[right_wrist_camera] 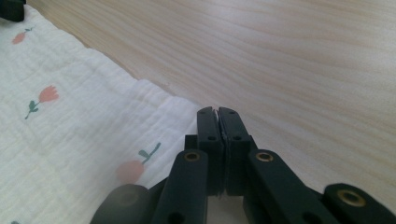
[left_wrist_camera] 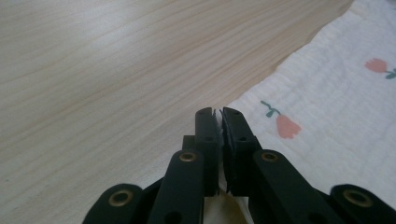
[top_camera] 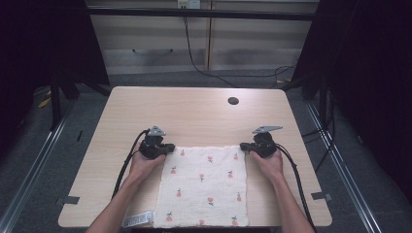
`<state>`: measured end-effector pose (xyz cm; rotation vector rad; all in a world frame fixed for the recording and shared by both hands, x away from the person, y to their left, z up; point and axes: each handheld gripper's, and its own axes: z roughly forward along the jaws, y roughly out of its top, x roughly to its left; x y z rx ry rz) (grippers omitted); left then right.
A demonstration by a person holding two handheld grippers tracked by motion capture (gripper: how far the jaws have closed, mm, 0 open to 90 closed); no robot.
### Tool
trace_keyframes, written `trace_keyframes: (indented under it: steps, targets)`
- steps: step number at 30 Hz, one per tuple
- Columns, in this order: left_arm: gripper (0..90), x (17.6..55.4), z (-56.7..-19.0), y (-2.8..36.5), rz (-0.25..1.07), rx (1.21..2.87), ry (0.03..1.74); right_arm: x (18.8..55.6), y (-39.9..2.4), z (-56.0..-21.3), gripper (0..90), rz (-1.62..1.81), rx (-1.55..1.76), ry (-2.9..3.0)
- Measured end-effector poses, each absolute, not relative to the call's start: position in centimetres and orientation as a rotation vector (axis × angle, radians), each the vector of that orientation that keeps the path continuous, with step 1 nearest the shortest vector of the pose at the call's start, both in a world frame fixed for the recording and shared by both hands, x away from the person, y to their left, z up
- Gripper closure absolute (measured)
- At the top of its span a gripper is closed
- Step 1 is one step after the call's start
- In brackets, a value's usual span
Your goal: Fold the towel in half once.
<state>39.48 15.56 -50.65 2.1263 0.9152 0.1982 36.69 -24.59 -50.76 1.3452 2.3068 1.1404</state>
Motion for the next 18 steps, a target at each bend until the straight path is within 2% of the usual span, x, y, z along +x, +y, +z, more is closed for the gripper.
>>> trace_keyframes:
  steps: [7,18]
  targets:
    - [86.0,39.5,-50.0,16.3,0.131,2.022,0.936,36.5,-25.1,-49.2,88.7,1.199,1.329,2.267]
    - [86.1,39.5,-48.1,16.9,0.136,1.956,0.911,36.6,-25.3,-47.4,88.8,1.233,1.301,2.238]
